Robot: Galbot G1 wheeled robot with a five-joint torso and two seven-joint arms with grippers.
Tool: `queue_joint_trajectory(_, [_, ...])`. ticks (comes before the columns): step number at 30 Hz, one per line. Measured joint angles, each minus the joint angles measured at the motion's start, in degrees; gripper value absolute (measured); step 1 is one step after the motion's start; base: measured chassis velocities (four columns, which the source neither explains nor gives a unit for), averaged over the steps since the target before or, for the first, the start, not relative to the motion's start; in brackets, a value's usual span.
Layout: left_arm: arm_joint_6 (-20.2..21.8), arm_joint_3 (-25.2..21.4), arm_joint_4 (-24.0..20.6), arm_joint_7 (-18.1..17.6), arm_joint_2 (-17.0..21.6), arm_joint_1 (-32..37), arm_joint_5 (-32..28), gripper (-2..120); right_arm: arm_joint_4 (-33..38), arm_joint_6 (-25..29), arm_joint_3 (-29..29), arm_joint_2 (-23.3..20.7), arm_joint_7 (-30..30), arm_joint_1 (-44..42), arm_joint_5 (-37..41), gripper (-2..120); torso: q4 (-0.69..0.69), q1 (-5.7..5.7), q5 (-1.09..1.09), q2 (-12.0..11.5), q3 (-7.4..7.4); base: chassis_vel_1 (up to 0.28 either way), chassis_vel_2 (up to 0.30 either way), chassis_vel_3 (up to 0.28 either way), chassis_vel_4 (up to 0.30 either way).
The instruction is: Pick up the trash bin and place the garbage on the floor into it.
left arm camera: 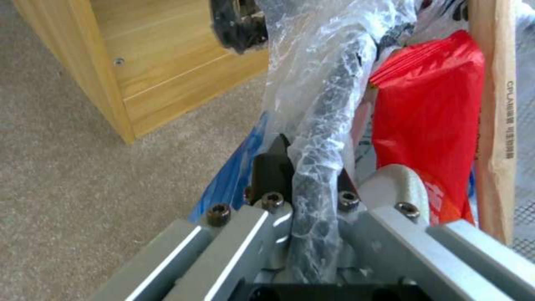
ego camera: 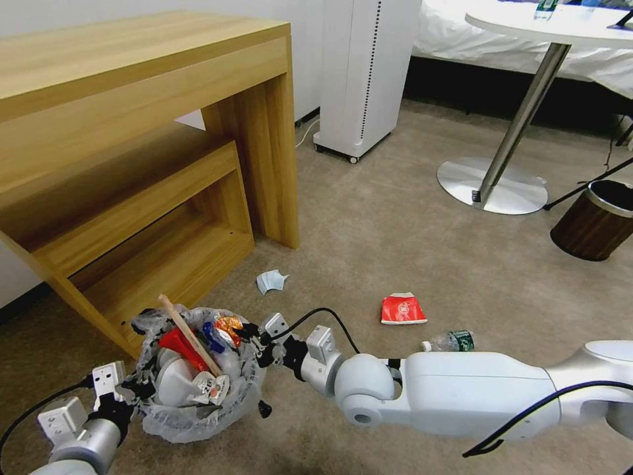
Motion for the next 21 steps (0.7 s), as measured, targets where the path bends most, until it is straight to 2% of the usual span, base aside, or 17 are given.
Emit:
queue_joint_trajectory(14, [-0.31, 0.02, 0.19, 0.34, -0.09, -0.01, -0.11, 1, 0.05, -0.71, -0.65, -0.39, 0.81, -0.94, -1.33, 7, 0.0, 0.0, 0.0, 0.0, 0.0, 0.0, 0.0, 0.0, 0.0])
queue_joint_trajectory(21, [-0.56, 0.04, -0.1, 0.24, -0.41, 0.43, 0.13, 1, -0.96, -2.08, -1.09, 1.43, 2.76, -1.14, -0.95, 6, 0.0, 0.0, 0.01, 0.0, 0.0, 0.0, 0.0, 0.0, 0.0])
